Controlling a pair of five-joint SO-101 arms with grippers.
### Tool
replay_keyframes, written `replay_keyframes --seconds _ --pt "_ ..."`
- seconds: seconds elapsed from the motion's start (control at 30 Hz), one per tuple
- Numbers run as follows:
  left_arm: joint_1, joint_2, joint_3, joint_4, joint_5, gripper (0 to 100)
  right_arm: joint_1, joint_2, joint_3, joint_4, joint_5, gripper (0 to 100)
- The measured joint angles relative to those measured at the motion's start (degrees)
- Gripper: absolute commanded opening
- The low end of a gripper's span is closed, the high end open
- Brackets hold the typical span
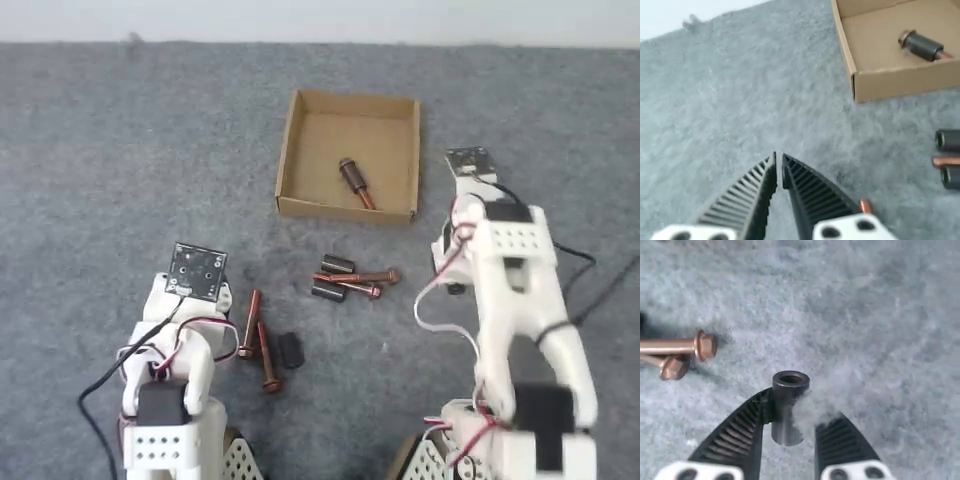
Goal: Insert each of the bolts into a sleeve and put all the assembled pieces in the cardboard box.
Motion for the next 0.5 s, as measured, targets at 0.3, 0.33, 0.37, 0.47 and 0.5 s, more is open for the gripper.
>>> replay_keyframes --seconds 0.3,0.33,0.37,0.47,0.5 --pt "3.4 10.9 -14.3 3.0 0.0 2 6.2 -7.5 7.4 -2.6 0.0 0.9" --pt "4.3 14.5 -16.8 3.0 0.0 2 6.9 -7.5 7.7 -3.2 0.0 0.9" --pt "5.2 18.4 -19.3 3.0 0.0 2 7.6 -7.6 8.2 -3.6 0.0 0.9" --pt "7.6 31.5 -27.0 3.0 0.0 2 10.7 -7.6 9.4 -4.7 0.0 0.9" --pt "8.8 35.5 -29.4 3.0 0.0 2 12.0 -7.6 9.4 -5.0 0.0 0.9"
